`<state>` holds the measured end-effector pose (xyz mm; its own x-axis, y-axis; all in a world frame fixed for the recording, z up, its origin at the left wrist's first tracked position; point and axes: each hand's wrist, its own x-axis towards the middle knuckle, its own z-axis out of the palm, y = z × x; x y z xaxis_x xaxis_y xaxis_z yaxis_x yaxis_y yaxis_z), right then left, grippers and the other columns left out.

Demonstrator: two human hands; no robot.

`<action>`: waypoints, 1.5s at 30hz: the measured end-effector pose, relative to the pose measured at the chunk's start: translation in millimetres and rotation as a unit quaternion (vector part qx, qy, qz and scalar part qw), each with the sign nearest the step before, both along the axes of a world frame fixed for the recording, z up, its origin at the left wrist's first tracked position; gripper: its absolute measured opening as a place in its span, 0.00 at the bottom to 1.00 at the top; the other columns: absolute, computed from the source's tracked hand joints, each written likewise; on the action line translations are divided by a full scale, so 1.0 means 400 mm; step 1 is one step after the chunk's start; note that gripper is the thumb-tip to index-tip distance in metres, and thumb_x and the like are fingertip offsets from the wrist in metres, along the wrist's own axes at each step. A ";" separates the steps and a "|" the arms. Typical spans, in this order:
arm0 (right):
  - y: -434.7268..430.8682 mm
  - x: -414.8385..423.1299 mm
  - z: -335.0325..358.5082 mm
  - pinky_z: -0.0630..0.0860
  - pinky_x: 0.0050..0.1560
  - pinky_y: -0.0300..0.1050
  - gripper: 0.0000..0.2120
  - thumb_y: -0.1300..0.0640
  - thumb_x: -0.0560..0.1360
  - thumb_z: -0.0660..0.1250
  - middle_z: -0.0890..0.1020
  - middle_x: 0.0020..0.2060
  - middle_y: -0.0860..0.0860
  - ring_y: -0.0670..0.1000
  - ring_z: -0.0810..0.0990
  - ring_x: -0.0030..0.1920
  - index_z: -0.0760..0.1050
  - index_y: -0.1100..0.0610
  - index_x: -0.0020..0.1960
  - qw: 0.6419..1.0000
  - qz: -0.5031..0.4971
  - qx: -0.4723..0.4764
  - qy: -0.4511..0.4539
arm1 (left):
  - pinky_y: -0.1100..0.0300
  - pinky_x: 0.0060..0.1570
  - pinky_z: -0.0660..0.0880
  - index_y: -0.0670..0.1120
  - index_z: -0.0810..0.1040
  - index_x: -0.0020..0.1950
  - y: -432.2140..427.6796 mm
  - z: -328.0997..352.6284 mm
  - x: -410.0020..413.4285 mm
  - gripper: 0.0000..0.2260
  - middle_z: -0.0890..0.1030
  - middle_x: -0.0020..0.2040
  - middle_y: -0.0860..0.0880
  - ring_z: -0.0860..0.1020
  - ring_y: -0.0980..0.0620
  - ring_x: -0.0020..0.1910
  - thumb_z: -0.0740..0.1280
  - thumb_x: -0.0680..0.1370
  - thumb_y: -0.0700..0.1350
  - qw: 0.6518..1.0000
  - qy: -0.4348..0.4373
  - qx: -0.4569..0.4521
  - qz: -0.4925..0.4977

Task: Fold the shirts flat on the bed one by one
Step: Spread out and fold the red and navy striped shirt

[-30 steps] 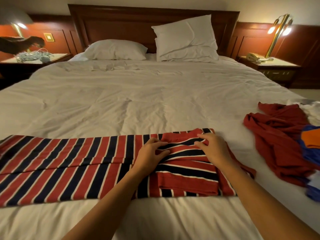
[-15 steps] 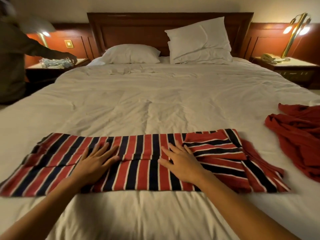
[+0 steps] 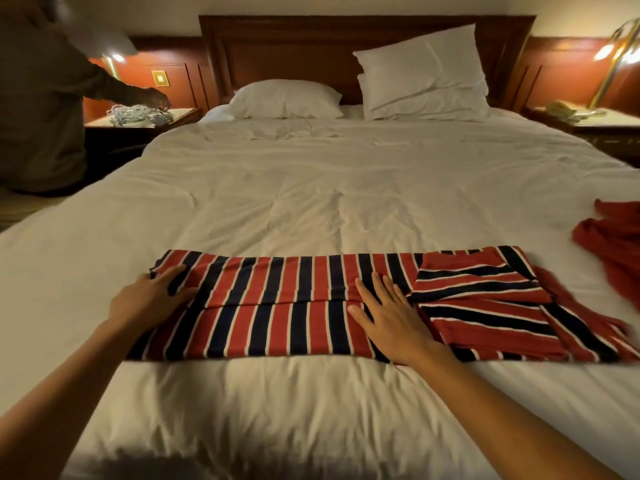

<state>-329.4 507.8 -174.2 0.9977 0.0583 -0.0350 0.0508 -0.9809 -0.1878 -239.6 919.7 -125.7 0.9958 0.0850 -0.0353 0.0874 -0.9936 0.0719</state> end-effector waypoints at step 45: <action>-0.178 -0.073 0.191 0.78 0.54 0.50 0.23 0.57 0.77 0.71 0.71 0.65 0.55 0.56 0.77 0.59 0.71 0.53 0.70 0.979 -0.148 0.022 -0.138 | 0.44 0.76 0.51 0.65 0.49 0.80 -0.581 -0.060 -0.120 0.31 0.51 0.82 0.52 0.51 0.47 0.80 0.44 0.77 0.72 0.976 0.064 -0.047 -0.200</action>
